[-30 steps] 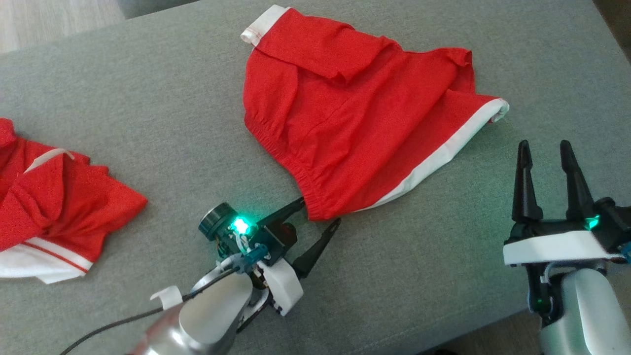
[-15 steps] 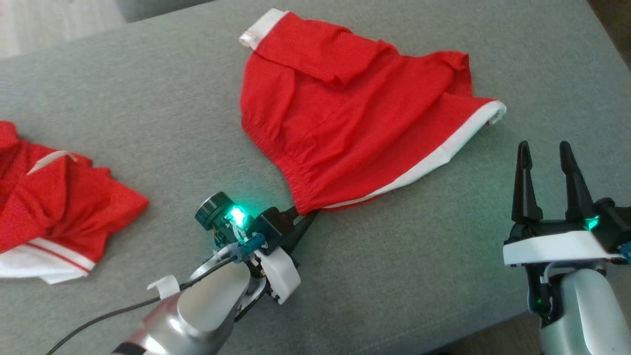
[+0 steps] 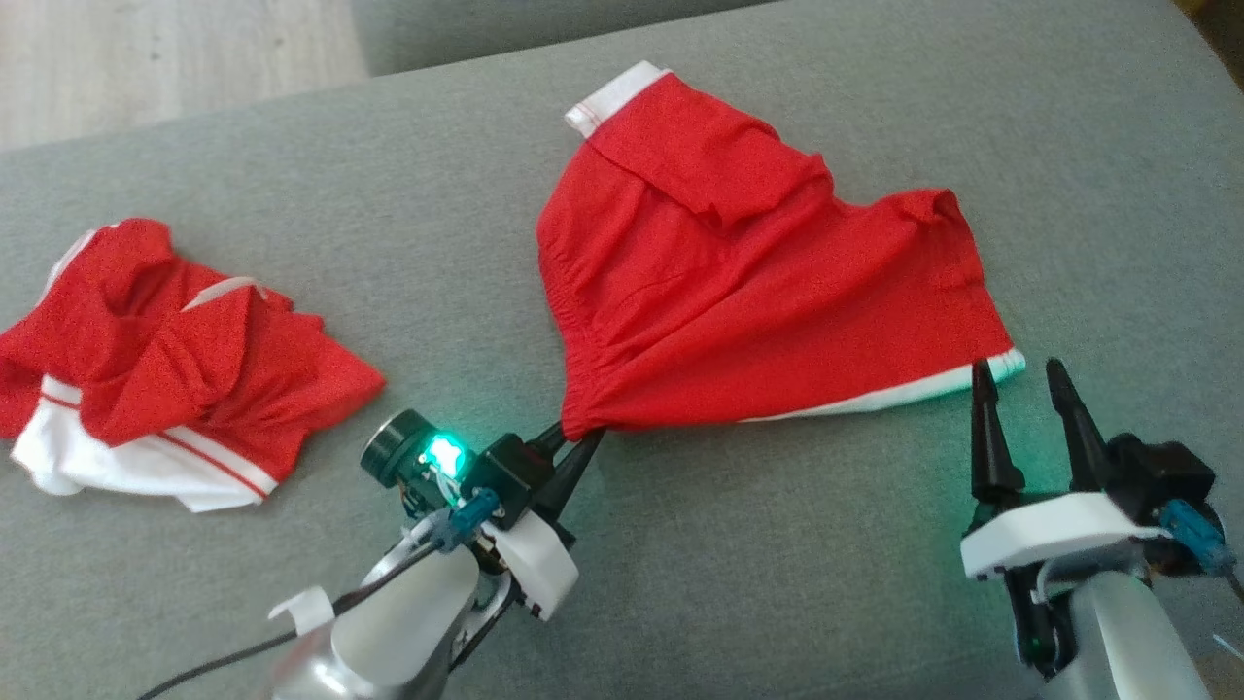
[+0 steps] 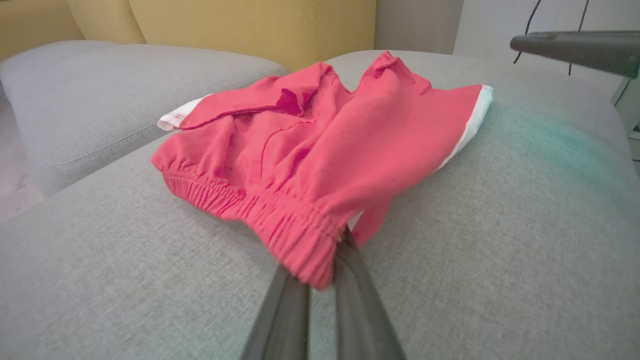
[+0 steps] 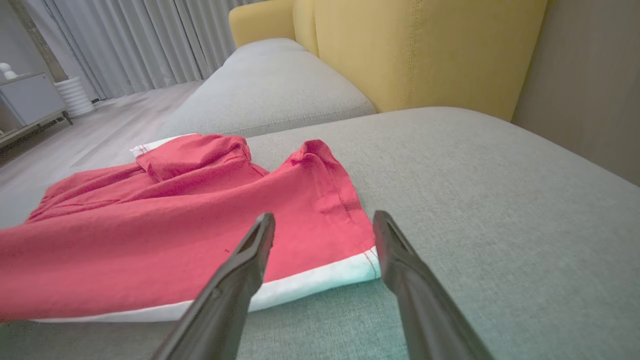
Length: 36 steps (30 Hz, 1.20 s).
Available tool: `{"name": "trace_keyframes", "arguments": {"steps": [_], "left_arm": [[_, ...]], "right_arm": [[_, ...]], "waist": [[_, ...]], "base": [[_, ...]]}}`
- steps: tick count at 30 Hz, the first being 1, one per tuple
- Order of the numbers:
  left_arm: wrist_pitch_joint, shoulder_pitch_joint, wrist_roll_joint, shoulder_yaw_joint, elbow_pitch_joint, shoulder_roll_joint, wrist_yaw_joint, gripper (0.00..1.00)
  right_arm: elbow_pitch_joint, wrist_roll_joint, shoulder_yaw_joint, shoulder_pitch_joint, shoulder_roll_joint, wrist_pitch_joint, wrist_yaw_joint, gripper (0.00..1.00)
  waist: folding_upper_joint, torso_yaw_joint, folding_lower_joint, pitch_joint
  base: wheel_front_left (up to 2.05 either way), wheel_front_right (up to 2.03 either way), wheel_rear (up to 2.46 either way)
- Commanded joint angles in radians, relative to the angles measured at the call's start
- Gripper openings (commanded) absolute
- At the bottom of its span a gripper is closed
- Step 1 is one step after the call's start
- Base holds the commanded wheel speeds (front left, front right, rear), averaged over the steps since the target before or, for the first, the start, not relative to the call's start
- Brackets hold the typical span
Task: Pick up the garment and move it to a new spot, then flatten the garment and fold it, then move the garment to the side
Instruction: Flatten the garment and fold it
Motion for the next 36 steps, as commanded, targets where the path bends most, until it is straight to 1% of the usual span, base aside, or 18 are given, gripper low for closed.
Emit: {"name": "trace_keyframes", "arguments": {"steps": [1,10,13,18,24,29,31,36], "left_arm": [[-0.012,-0.015,-0.011,0.034,-0.038,0.02,0.014,0.0],[-0.007,0.017,-0.023,0.035,-0.1,0.037,0.043,0.0],[-0.005,0.019,-0.025,0.033,-0.116,0.041,0.048,0.0],[0.001,0.015,-0.025,0.03,-0.139,0.046,0.055,0.0],[0.005,0.009,-0.028,0.028,-0.153,0.049,0.061,0.0],[0.006,0.01,-0.033,0.025,-0.153,0.054,0.064,0.0],[0.008,0.01,-0.035,0.025,-0.153,0.056,0.066,0.0],[0.02,0.01,-0.04,0.022,-0.143,0.064,0.069,0.0]], "right_arm": [[-0.005,-0.003,0.009,-0.015,-0.006,0.003,-0.001,1.0],[0.131,-0.072,-0.084,-0.077,-0.006,0.054,-0.001,1.0],[0.173,-0.066,-0.099,-0.101,-0.006,0.067,-0.001,1.0],[0.245,-0.098,-0.12,-0.129,-0.006,0.104,-0.001,1.0],[0.302,-0.093,-0.107,-0.145,-0.006,0.11,-0.001,1.0],[0.332,-0.079,-0.075,-0.153,-0.006,0.106,-0.001,1.0],[0.342,-0.068,-0.05,-0.156,-0.006,0.109,-0.001,0.0],[0.346,-0.058,-0.03,-0.16,-0.006,0.101,-0.001,0.0]], "waist": [[0.0,0.017,0.0001,-0.015],[0.0,0.058,0.0001,-0.021],[0.0,0.068,0.0001,-0.016],[0.0,0.078,0.0001,-0.004],[0.0,0.078,0.0001,0.003],[0.0,0.069,0.0001,-0.001],[0.0,0.065,0.0001,-0.004],[0.0,0.06,0.0001,-0.018]], "base": [[0.0,0.0,0.0],[0.0,0.0,0.0],[0.0,0.0,0.0],[0.0,0.0,0.0],[0.0,0.0,0.0],[0.0,0.0,0.0],[0.0,0.0,0.0],[0.0,0.0,0.0]]}}
